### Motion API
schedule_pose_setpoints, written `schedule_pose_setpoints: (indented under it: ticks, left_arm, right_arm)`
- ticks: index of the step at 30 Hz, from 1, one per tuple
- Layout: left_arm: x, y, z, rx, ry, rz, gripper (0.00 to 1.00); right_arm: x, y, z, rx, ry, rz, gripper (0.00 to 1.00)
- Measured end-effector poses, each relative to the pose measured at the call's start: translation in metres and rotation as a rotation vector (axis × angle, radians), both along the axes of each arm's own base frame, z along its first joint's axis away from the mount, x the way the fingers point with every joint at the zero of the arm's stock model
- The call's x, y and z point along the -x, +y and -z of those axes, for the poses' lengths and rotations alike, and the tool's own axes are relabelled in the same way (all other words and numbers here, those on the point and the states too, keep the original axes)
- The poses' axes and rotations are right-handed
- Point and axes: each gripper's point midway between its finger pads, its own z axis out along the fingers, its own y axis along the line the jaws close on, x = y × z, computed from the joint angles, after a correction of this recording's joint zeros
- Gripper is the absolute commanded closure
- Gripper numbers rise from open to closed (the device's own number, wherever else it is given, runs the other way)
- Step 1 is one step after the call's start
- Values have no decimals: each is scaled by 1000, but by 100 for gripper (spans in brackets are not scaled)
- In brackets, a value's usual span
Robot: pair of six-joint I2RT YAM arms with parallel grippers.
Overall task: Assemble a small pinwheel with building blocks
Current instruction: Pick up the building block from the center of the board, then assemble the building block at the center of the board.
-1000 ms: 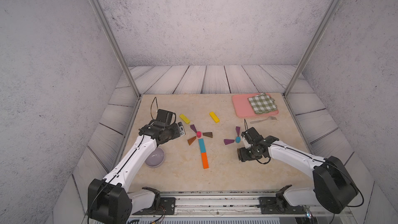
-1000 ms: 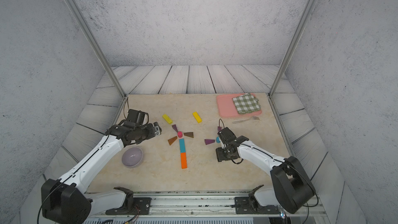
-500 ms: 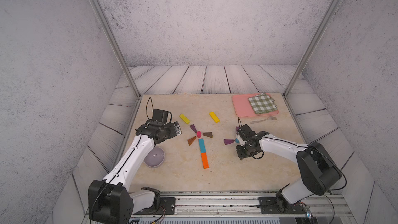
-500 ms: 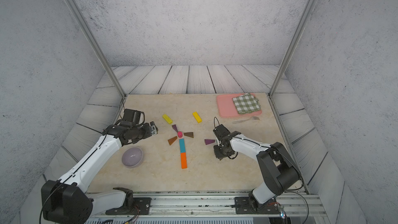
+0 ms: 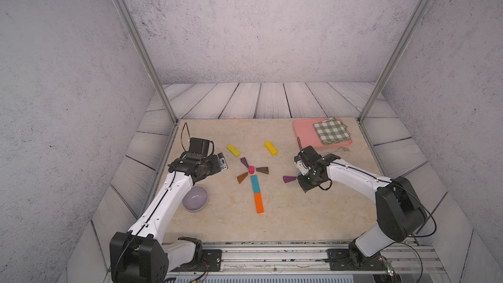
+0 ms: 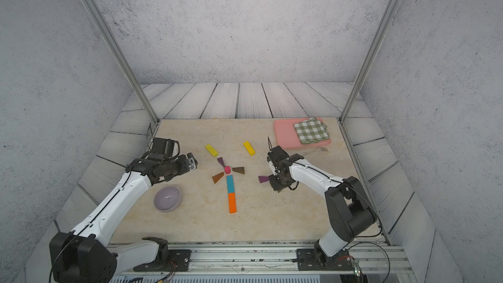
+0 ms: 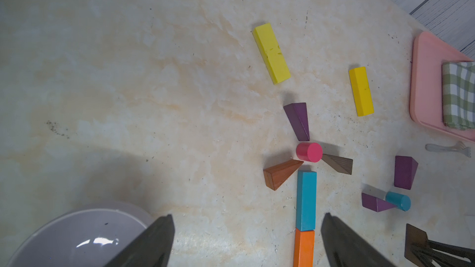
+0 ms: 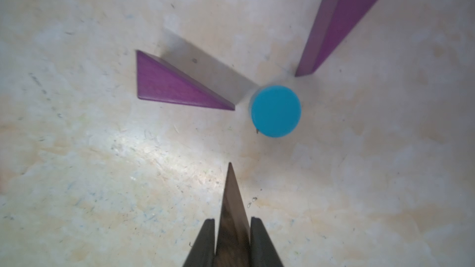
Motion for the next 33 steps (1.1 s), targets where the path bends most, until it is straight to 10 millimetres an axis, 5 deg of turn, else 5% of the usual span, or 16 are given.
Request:
schedule_pose_setpoints:
  ticks: [15,33]
  left_arm:
    - [3,-2,5,67,11,12,4]
    - [-2,1,1,110,-4,-2,4]
  right_arm:
    - [-13,-39,-22,4,-60,-291,100]
    - [-24,-41,30,76,13,-380,100]
